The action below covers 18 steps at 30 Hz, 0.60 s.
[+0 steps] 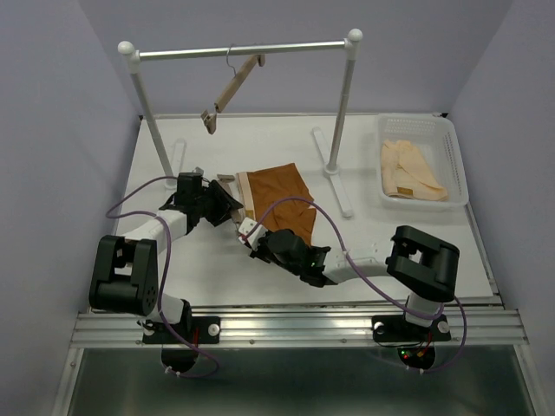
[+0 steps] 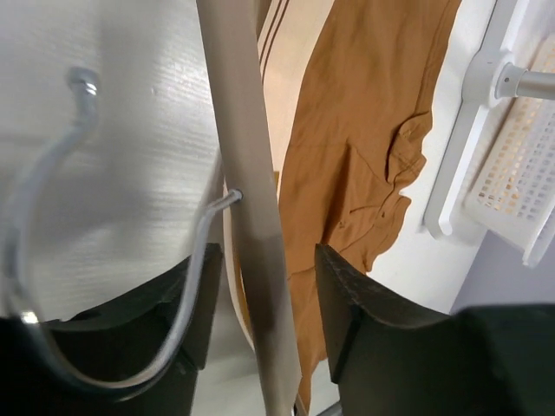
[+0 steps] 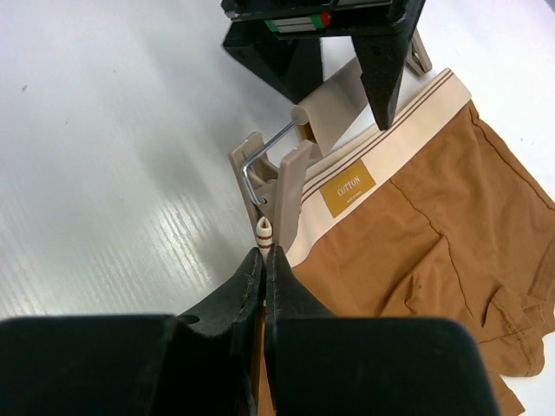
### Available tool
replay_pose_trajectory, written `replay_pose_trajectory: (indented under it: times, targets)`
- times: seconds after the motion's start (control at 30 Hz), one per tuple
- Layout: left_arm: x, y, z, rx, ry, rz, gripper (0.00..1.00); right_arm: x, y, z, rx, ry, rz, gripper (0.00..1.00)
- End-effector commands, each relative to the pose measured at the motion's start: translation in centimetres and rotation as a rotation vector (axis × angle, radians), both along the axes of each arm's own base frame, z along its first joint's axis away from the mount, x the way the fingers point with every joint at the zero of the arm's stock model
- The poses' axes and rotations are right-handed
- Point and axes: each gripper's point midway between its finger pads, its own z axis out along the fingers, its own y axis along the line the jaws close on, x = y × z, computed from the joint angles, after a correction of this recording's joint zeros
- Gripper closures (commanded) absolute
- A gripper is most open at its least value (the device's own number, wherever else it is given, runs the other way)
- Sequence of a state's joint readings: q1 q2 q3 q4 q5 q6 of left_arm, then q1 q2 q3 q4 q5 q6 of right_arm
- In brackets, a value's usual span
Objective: Clip the underwear to the hanger
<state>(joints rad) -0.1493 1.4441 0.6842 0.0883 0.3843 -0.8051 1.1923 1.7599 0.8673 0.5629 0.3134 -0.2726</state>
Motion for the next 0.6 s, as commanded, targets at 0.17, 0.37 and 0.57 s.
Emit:
replay_pose_trajectory:
  times: [0.17,0.37,0.57]
  targets:
    - [2.91,0.21,1.84,0.033,-0.078,0.011,0.66,-0.81,0.29,1.87,0.07,0.013,0.023,0.99]
    - [3.23,-0.12,2.08,0.032,-0.085,-0.014,1.0,-0.8,0.28,1.53,0.068,0.027,0.014,0.99]
    - [2.88,-0.37,2.31,0.048,-0.122,-0.072,1.0,-0.02,-0.32,1.63,0.097,0.044,-0.068,0.82]
